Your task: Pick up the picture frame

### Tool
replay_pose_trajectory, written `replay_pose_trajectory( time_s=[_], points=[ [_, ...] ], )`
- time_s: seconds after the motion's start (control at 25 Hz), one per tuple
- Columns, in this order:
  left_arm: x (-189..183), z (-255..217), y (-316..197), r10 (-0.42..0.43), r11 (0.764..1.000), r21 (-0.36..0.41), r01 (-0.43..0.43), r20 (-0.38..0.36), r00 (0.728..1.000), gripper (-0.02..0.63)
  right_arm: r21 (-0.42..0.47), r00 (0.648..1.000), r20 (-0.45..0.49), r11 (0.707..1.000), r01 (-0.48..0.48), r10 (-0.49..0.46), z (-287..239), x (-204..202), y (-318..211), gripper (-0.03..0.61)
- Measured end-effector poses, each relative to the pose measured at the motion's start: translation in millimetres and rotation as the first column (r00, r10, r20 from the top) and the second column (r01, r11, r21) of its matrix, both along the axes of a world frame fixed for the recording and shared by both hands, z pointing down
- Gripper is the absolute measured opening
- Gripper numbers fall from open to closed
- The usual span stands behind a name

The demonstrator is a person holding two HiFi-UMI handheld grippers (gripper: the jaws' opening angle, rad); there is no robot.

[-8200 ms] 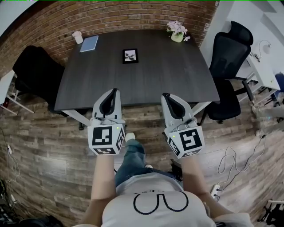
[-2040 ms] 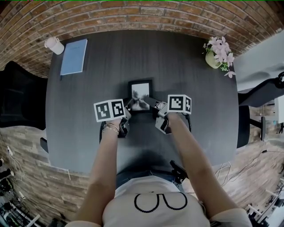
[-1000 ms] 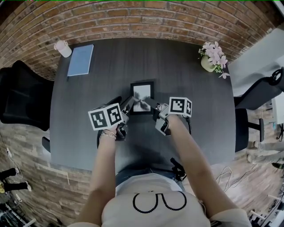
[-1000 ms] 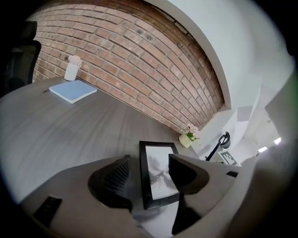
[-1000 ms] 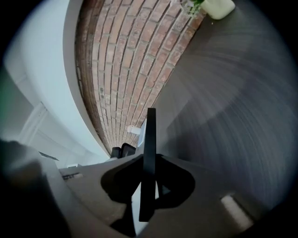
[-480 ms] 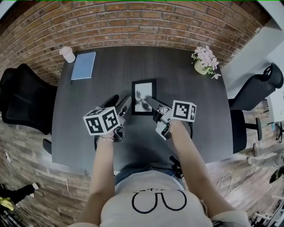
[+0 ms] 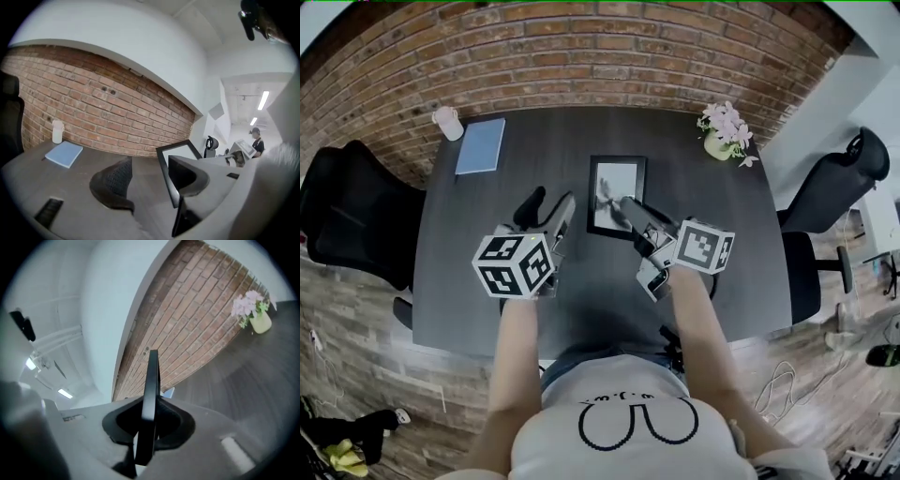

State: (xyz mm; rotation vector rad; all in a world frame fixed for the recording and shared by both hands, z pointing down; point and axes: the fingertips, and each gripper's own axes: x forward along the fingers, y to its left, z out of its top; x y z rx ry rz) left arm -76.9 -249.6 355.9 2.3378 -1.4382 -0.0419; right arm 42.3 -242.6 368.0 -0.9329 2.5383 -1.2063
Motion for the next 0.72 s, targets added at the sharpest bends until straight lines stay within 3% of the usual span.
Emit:
replay_pose_trajectory(
  time_s=[0.2, 0.28, 0.32, 0.36, 0.52, 0.72],
  points=[
    [-1, -25, 10, -0.024, 0.992, 0.129, 0.008, 0.119, 0.993, 0.159, 0.181, 0.995, -0.081, 0.982, -0.049, 0.064, -37, 8, 10, 0.041],
    [-4, -31, 14, -0.047, 0.987, 0.157, 0.025, 0.135, 0.99, 0.088, 0.239, 0.99, -0.11, 0.969, -0.06, 0.089, -47, 8, 15, 0.041],
    [-7, -34, 15, -0.059, 0.985, 0.167, 0.036, 0.138, 0.989, 0.018, 0.266, 0.987, -0.127, 0.962, -0.066, 0.103, -52, 8, 17, 0.041],
    [-9, -37, 16, -0.069, 0.984, 0.174, 0.044, 0.138, 0.988, -0.002, 0.292, 0.982, -0.146, 0.954, -0.07, 0.117, -56, 8, 19, 0.041],
    [-13, -52, 22, -0.091, 0.973, 0.223, 0.059, 0.136, 0.986, -0.003, 0.404, 0.958, -0.222, 0.911, -0.081, 0.184, -72, 10, 25, 0.041],
    [-15, -73, 27, -0.115, 0.951, 0.301, 0.07, 0.133, 0.984, -0.003, 0.543, 0.918, -0.286, 0.835, -0.081, 0.276, -91, 12, 33, 0.041]
  ],
)
